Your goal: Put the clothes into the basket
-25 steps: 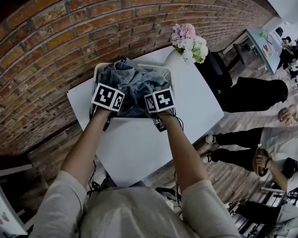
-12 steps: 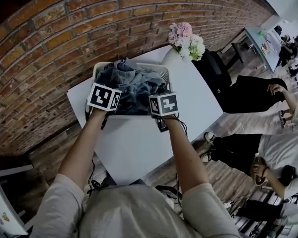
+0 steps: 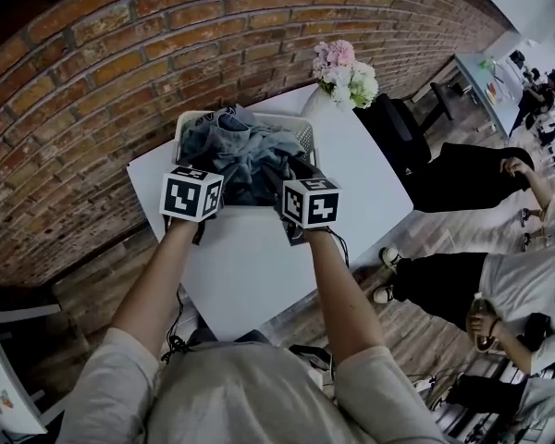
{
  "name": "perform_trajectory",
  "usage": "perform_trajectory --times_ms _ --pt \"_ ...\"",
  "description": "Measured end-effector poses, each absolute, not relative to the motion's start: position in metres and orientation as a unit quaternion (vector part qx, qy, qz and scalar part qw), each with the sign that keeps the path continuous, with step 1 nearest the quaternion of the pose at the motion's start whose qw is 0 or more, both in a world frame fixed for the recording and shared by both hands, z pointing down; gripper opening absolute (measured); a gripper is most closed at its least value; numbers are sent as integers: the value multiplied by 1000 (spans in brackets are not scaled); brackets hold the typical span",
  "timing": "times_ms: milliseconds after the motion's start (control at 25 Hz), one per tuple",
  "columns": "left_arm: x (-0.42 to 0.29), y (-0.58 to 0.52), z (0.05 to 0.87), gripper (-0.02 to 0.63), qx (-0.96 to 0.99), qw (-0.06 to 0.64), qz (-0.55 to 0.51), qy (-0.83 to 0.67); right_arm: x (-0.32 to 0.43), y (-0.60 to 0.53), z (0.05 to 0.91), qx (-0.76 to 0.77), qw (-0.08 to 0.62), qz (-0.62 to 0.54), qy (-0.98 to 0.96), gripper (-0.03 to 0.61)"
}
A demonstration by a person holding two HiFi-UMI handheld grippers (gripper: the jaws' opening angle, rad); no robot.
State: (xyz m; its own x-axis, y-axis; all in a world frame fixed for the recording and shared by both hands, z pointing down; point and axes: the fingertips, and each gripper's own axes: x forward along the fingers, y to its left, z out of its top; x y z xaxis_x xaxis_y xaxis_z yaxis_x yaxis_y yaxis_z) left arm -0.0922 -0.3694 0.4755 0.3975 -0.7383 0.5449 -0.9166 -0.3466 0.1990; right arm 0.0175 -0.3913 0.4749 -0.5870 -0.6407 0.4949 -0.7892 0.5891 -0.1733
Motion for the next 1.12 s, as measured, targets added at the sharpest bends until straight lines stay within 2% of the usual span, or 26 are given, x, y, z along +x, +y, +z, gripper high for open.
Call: perform_trajectory --times_ms 160,280,480,800,1120 --pt "-86 -360 459 210 812 216 159 -519 6 -378 456 403 185 147 -884 225" --pt "-88 -346 445 90 812 189 138 -534 1 -363 443 413 181 105 -886 84" --pt "-89 -316 419 33 813 140 119 -552 -6 -336 420 424 148 81 -890 8" --pt "-86 -267 376 9 813 82 108 -566 -15 -284 378 438 84 60 -893 6" --pt "-78 -221 336 9 815 50 98 -568 -14 -234 332 446 55 27 -893 6"
